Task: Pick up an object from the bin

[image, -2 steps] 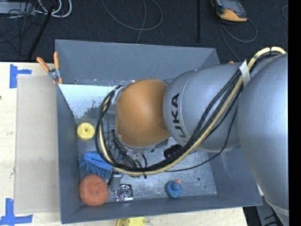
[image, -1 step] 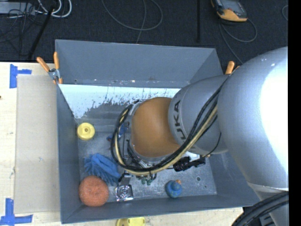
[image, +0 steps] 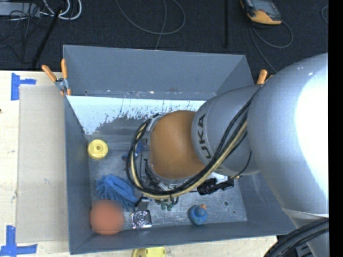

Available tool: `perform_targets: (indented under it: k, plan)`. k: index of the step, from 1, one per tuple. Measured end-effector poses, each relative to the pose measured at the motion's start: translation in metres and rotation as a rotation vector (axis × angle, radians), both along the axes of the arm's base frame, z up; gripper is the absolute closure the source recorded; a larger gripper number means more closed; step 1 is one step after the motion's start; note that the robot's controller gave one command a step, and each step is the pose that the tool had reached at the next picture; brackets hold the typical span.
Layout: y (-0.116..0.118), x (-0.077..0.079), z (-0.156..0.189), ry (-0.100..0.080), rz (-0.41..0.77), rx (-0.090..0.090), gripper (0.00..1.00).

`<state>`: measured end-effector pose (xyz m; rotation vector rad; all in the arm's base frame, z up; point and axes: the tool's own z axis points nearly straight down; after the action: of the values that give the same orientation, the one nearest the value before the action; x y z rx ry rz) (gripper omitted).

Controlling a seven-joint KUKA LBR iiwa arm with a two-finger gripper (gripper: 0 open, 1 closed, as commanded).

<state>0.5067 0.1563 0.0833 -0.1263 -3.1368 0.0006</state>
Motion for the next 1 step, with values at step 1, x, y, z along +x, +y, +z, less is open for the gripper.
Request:
perform_targets:
  k: [1]
  plan:
    - [0.0006,0.007,0.0403,0.007,0.01,-0.002,1.0]
